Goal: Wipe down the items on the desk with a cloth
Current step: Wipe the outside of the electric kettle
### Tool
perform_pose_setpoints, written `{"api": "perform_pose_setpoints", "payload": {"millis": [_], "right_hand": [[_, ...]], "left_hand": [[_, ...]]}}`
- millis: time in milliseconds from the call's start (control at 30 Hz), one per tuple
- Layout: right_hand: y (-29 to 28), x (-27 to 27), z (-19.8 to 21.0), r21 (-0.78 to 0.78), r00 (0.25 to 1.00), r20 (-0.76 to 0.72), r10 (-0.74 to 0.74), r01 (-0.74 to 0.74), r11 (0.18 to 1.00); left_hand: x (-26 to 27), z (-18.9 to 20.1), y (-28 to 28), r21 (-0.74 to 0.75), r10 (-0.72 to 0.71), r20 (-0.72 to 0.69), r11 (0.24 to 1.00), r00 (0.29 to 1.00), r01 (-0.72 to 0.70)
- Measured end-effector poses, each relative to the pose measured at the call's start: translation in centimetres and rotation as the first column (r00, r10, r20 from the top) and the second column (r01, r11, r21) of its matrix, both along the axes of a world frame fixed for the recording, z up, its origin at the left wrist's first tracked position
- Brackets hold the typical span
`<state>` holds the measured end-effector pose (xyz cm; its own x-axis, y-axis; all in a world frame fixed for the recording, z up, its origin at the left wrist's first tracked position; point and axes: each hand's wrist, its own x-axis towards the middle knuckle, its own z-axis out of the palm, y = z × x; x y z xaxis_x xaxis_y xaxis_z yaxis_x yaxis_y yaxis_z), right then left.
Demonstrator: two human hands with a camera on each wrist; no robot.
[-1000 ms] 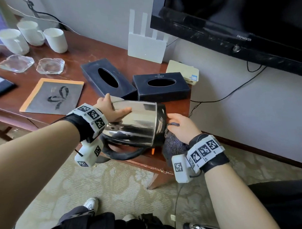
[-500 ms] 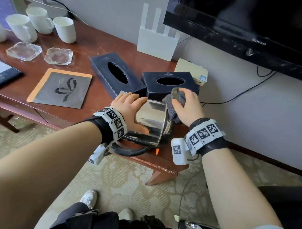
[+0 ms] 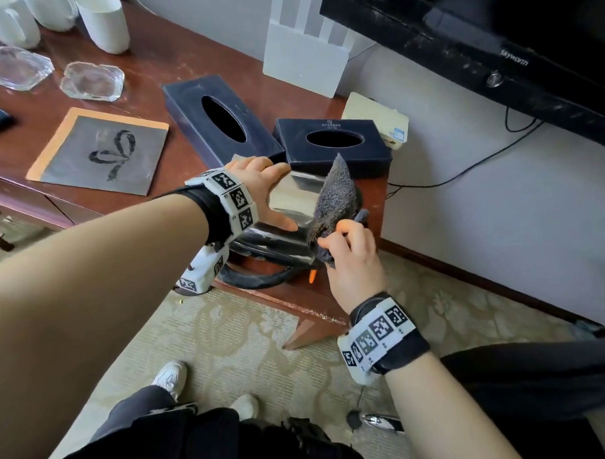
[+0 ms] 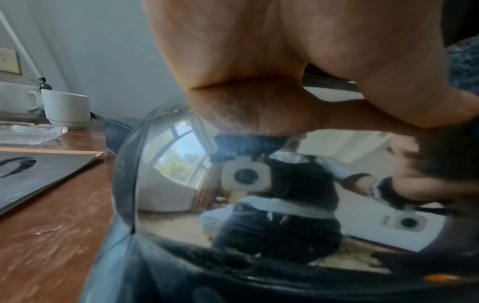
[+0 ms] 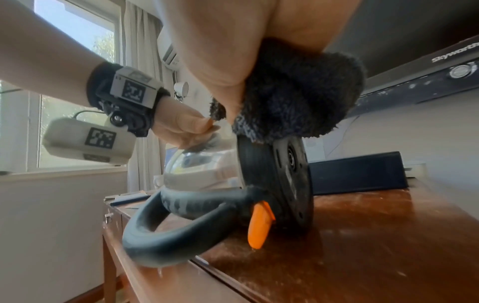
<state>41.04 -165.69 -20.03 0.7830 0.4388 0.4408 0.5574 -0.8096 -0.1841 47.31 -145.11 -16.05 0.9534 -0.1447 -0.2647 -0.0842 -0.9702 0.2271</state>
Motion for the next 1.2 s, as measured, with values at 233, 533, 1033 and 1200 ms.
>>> {"api": "perform_pose_setpoints", "payload": {"millis": [233, 533, 1033, 1200], "right_hand": [[-2.9, -0.2, 1.5, -0.094, 0.986, -0.124, -0.11, 0.098, 0.991], [-0.2, 7.3, 7.5, 0.35, 0.96, -0.18, -0.215, 0.267, 0.898], [-2.7, -0.4, -0.5, -0.009, 0.814, -0.502, -0.293, 0.334, 0.942], [-1.6, 1.4, 4.6, 0.381, 0.953, -0.211, -0.219, 0.287, 0.879]], "left_hand": [[-0.7, 0.1, -0.1, -0.025, 0.031, 0.009, 0.999, 0.999, -0.031], [-0.6, -0.3, 0.0, -0.031, 0.033, 0.029, 0.999, 0.999, -0.032], [0.9, -0.2, 0.0, -0.004, 0.079, -0.032, 0.997, 0.996, -0.079], [0.7, -0.2, -0.2, 0.013, 0.077, -0.02, 0.997, 0.997, -0.076]]}}
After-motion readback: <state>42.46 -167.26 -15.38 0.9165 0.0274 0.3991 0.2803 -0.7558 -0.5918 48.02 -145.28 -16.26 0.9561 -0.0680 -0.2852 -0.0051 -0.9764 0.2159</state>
